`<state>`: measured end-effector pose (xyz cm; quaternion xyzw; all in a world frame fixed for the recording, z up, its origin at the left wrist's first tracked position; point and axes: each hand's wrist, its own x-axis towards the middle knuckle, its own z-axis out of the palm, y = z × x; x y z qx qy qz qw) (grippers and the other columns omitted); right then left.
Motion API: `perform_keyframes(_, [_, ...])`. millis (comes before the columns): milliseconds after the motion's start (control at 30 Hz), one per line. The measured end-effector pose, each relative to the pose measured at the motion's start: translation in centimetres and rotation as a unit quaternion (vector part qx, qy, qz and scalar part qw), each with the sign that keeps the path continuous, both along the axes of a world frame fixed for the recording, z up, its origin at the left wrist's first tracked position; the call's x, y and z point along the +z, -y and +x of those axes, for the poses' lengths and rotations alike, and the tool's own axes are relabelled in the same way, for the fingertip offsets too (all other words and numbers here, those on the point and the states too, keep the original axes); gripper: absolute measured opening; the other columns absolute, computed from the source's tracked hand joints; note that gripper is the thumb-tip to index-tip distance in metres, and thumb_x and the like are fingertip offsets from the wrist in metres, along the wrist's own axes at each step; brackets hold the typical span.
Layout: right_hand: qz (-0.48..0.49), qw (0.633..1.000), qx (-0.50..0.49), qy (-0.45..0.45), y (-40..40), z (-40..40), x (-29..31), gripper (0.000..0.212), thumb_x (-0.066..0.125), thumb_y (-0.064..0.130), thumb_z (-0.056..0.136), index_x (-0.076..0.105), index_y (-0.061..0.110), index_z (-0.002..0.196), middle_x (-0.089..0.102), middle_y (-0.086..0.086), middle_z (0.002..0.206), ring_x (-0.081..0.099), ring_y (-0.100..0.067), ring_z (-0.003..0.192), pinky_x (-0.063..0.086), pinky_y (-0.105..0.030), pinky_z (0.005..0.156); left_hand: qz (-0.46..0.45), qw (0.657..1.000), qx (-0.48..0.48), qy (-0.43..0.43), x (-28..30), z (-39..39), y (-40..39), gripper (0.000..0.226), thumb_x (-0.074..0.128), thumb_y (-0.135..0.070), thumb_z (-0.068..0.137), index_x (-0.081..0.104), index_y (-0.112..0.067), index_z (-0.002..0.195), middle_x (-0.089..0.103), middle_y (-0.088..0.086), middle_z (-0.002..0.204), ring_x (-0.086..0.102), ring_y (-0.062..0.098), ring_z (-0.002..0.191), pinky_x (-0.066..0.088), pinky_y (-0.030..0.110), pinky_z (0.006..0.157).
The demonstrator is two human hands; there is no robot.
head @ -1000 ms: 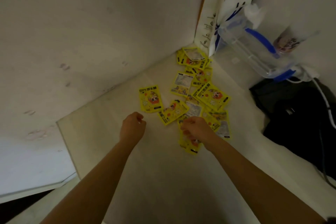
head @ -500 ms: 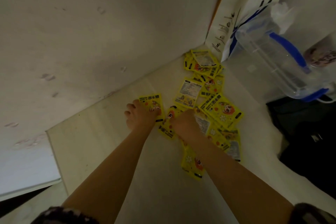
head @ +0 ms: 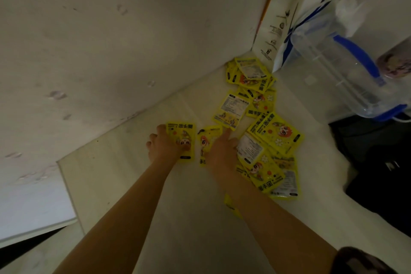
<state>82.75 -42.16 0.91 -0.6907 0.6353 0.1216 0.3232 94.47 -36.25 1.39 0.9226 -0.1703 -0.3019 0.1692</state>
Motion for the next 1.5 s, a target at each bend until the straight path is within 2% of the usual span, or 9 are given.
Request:
perform_keyframes(133, [0.014, 0.999, 0.03, 0.04, -0.3, -0.7, 0.0, 0.061, 0.064, 0.016, 0.087, 0.029, 0.009, 0.136, 0.051, -0.017, 0.126, 0.055, -0.037, 0.11, 0.05, -0.047, 0.09, -0.005, 1.0, 0.008, -0.017, -0.1, -0.1, -1.1, 0.089, 0.088, -0.029, 0.059, 0.037, -0.012, 0.13, 0.052, 0.015, 0.125, 0.048, 0.036, 0.119, 0.041, 0.044, 0.093])
perform_keyframes(300, [0.046, 0.984, 0.125, 0.115, -1.4, -2.8, 1.0, 0.039, 0.058, 0.024, 0.091, 0.043, 0.011, 0.124, 0.053, -0.012, 0.119, 0.055, -0.03, 0.105, 0.042, -0.036, 0.075, -0.029, 0.999, 0.012, -0.022, 0.2, -1.2, -2.3, 0.08, 0.086, -0.022, 0.061, 0.04, -0.011, 0.126, 0.053, 0.015, 0.121, 0.055, 0.034, 0.11, 0.047, 0.042, 0.086])
perform_keyframes(533, [0.048, 0.98, 0.011, 0.195, 2.4, -7.0, 4.8, 0.044, 0.051, 0.022, 0.096, 0.035, 0.013, 0.136, 0.056, -0.004, 0.091, 0.055, -0.016, 0.068, 0.046, -0.033, 0.059, -0.124, 0.983, 0.057, -0.119, 1.0, -2.0, -1.6, 0.049, 0.083, -0.014, 0.067, 0.053, -0.016, 0.106, 0.065, 0.009, 0.105, 0.064, 0.028, 0.092, 0.056, 0.041, 0.074])
perform_keyframes(733, [-0.003, 0.988, -0.032, 0.15, 8.7, -13.2, 5.5, 0.055, 0.055, 0.022, 0.094, 0.035, 0.008, 0.143, 0.048, -0.014, 0.139, 0.051, -0.031, 0.122, 0.043, -0.036, 0.093, -0.182, 0.975, 0.001, -0.13, 2.4, -2.9, 3.5, 0.036, 0.083, -0.021, 0.066, 0.064, -0.017, 0.096, 0.069, 0.011, 0.093, 0.067, 0.03, 0.088, 0.057, 0.052, 0.075])
perform_keyframes(933, [0.002, 0.998, 0.017, 0.064, 13.2, -16.4, 4.7, 0.011, 0.055, 0.021, 0.089, 0.054, 0.013, 0.095, 0.06, -0.018, 0.117, 0.056, -0.033, 0.109, 0.033, -0.026, 0.075, -0.199, 0.968, -0.048, -0.149, 2.9, -4.6, 9.7, 0.04, 0.082, -0.023, 0.071, 0.062, -0.014, 0.104, 0.068, 0.009, 0.098, 0.067, 0.026, 0.089, 0.058, 0.045, 0.077])
perform_keyframes(1000, [0.009, 0.999, 0.033, 0.038, 13.9, -16.8, 4.2, 0.024, 0.053, 0.035, 0.079, 0.053, 0.013, 0.088, 0.056, -0.02, 0.116, 0.054, -0.035, 0.109, 0.035, -0.028, 0.074, -0.196, 0.968, -0.069, -0.144, 2.8, -5.1, 11.3, 0.036, 0.081, -0.023, 0.073, 0.061, -0.011, 0.1, 0.065, 0.005, 0.09, 0.064, 0.023, 0.082, 0.056, 0.037, 0.07])
perform_keyframes(1100, [-0.003, 0.998, 0.065, -0.001, 14.4, -16.5, 4.0, 0.056, 0.061, 0.04, 0.084, 0.045, 0.009, 0.128, 0.036, -0.018, 0.133, 0.037, -0.038, 0.124, 0.039, -0.038, 0.093, -0.169, 0.974, -0.096, -0.113, 2.1, -5.6, 12.9, 0.032, 0.079, -0.026, 0.075, 0.055, -0.01, 0.089, 0.054, -0.001, 0.073, 0.054, 0.018, 0.072, 0.04, 0.026, 0.054])
perform_keyframes(1300, [-0.045, 0.993, 0.113, -0.002, 14.4, -15.2, 3.1, 0.06, 0.063, 0.048, 0.084, 0.039, 0.015, 0.128, 0.047, -0.014, 0.125, 0.041, -0.036, 0.116, 0.037, -0.044, 0.095, -0.056, 0.982, -0.177, 0.027, 0.7, -5.8, 13.7, 0.047, 0.071, -0.037, 0.081, 0.056, -0.003, 0.111, 0.047, 0.017, 0.124, 0.042, 0.034, 0.115, 0.041, 0.04, 0.089])
perform_keyframes(1500, [-0.066, 0.994, 0.079, 0.025, 14.0, -15.1, 2.7, 0.064, 0.064, 0.048, 0.083, 0.035, 0.017, 0.131, 0.047, -0.014, 0.128, 0.042, -0.036, 0.117, 0.037, -0.048, 0.094, -0.089, 0.986, -0.142, -0.006, 0.5, -6.7, 13.8, 0.041, 0.073, -0.022, 0.081, 0.054, 0.001, 0.109, 0.045, 0.019, 0.122, 0.051, 0.035, 0.109, 0.046, 0.037, 0.087])
